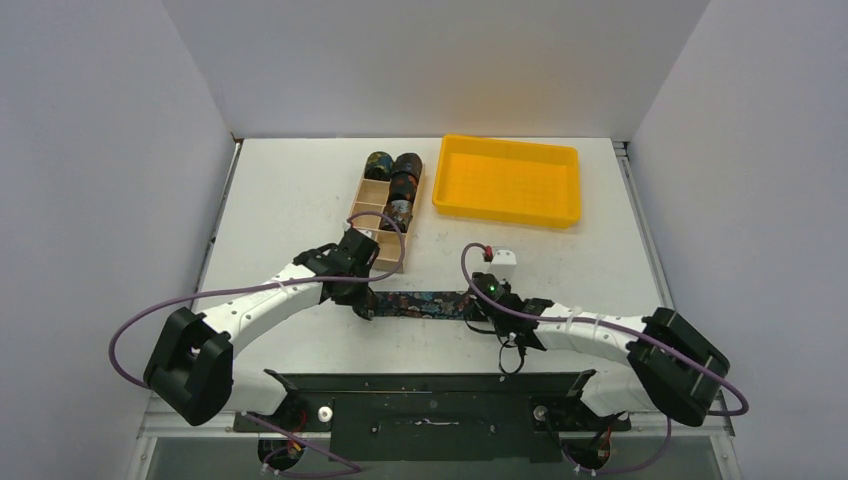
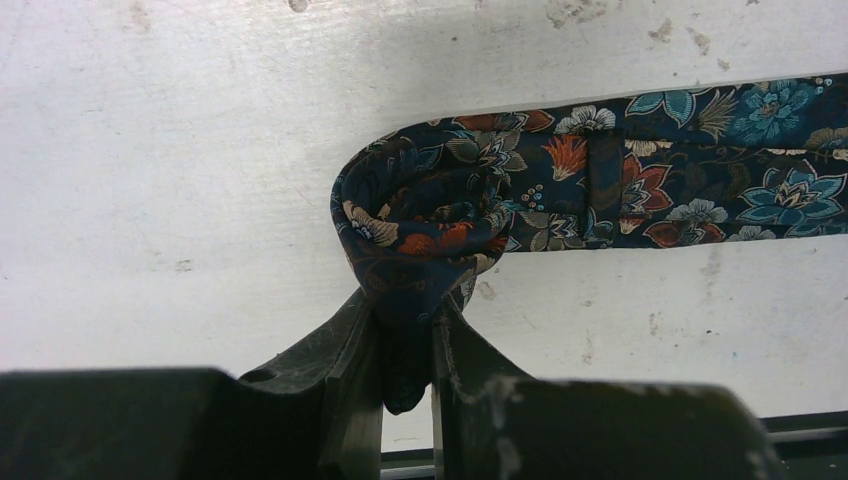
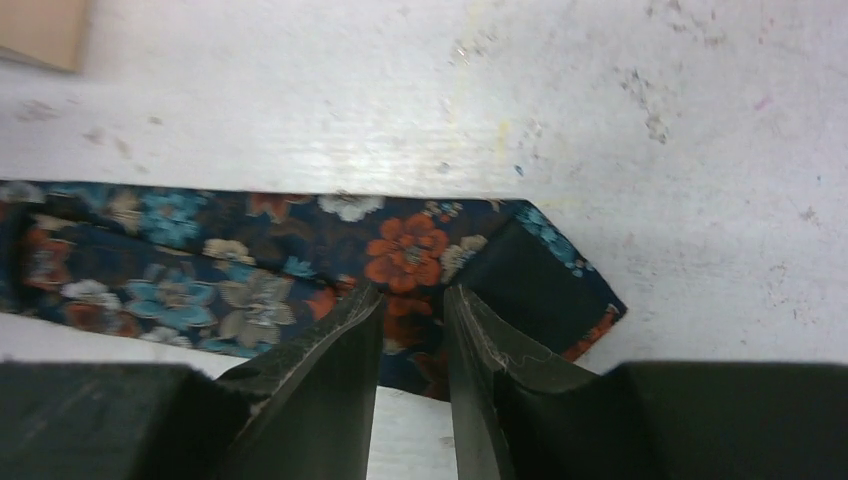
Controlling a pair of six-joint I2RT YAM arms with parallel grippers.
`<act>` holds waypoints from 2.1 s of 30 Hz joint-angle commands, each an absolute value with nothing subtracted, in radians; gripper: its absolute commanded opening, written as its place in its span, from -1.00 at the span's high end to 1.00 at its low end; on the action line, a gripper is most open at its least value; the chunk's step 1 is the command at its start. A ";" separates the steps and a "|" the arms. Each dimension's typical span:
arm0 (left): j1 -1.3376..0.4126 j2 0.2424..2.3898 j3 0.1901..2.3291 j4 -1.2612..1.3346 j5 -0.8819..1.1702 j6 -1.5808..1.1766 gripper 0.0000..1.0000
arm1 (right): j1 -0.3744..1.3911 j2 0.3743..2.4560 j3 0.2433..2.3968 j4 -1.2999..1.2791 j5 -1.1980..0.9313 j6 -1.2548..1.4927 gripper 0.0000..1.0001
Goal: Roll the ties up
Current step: Roll the tie at the center of the board.
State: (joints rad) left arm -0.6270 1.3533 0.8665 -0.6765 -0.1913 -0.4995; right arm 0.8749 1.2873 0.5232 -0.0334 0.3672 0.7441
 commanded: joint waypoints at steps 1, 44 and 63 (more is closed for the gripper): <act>-0.629 1.347 0.893 -0.681 -0.267 -0.484 1.00 | 0.867 1.335 0.480 -0.008 0.380 0.763 0.41; -0.868 1.767 1.181 -0.822 -0.826 -0.708 1.00 | 0.954 1.314 0.341 -0.144 0.288 0.977 0.61; -0.908 1.734 1.197 -0.749 -0.650 -0.675 0.05 | 0.942 1.100 0.370 -0.252 0.309 0.955 -0.16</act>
